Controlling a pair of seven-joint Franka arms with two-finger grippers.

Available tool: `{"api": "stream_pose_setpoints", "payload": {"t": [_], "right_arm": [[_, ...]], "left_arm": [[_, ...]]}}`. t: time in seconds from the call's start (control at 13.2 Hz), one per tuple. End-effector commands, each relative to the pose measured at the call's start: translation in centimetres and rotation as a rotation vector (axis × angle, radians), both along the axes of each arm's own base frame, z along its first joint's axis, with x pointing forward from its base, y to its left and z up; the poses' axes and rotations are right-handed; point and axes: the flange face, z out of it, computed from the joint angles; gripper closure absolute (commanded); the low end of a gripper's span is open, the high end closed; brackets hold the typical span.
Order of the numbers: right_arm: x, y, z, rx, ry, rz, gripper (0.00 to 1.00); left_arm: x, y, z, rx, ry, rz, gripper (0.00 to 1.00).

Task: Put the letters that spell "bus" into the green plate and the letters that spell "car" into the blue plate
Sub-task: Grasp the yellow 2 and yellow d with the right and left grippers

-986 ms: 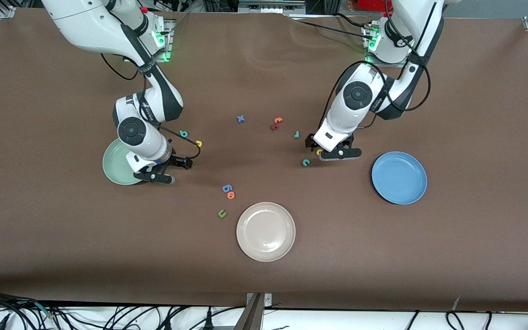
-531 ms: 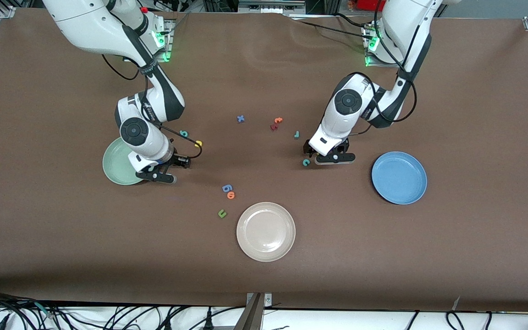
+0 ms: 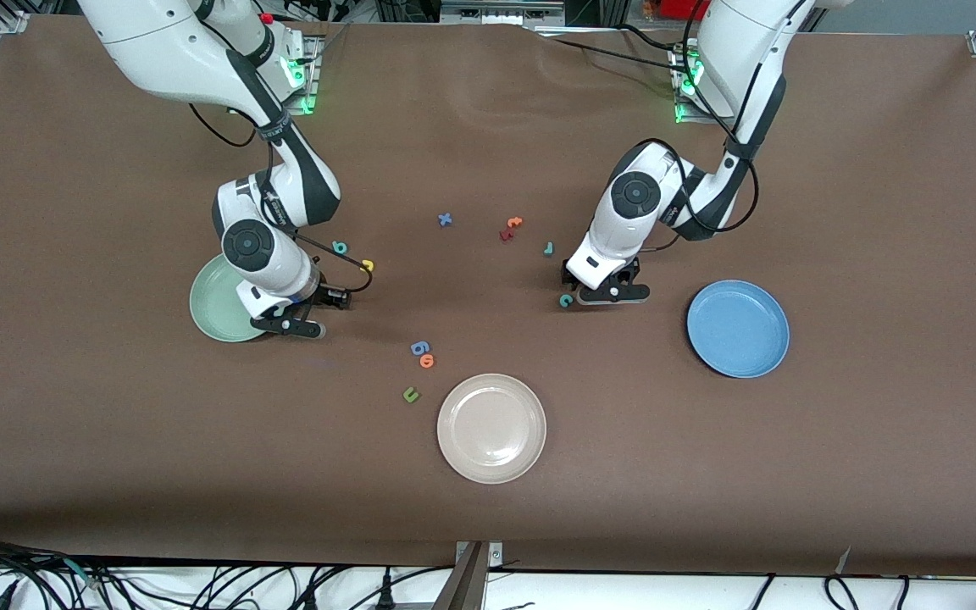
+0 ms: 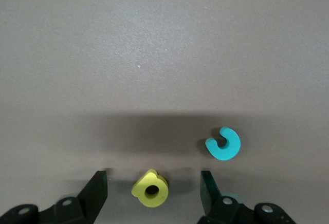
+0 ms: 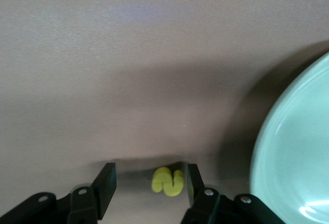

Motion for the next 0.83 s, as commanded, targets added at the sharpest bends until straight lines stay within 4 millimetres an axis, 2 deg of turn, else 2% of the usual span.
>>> {"api": "stream_pose_setpoints", "payload": {"t": [0.0, 0.23, 0.46, 0.76], "right_arm": [[-0.05, -1.02, -0.72, -0.005, 0.001, 0.031, 0.36], [-0.08, -0.93, -0.79, -0.004, 0.001, 0.018, 0.36], [-0.21, -0.88, -1.14, -0.004, 0.008, 0.016, 0.38], [-0.23, -0.88, -1.23, -0.003, 0.009, 0.034, 0.76]], "left_arm": [[-0.15, -0.21, -0.22, 0.02, -0.009, -0.019, 0.3], [-0.15, -0.21, -0.34, 0.022, -0.008, -0.02, 0.4], [-0.35, -0.21, -0.88, 0.04, -0.009, -0.048, 0.46], [-0.5, -0.1, -1.03, 0.053, 0.003, -0.05, 0.52]]}}
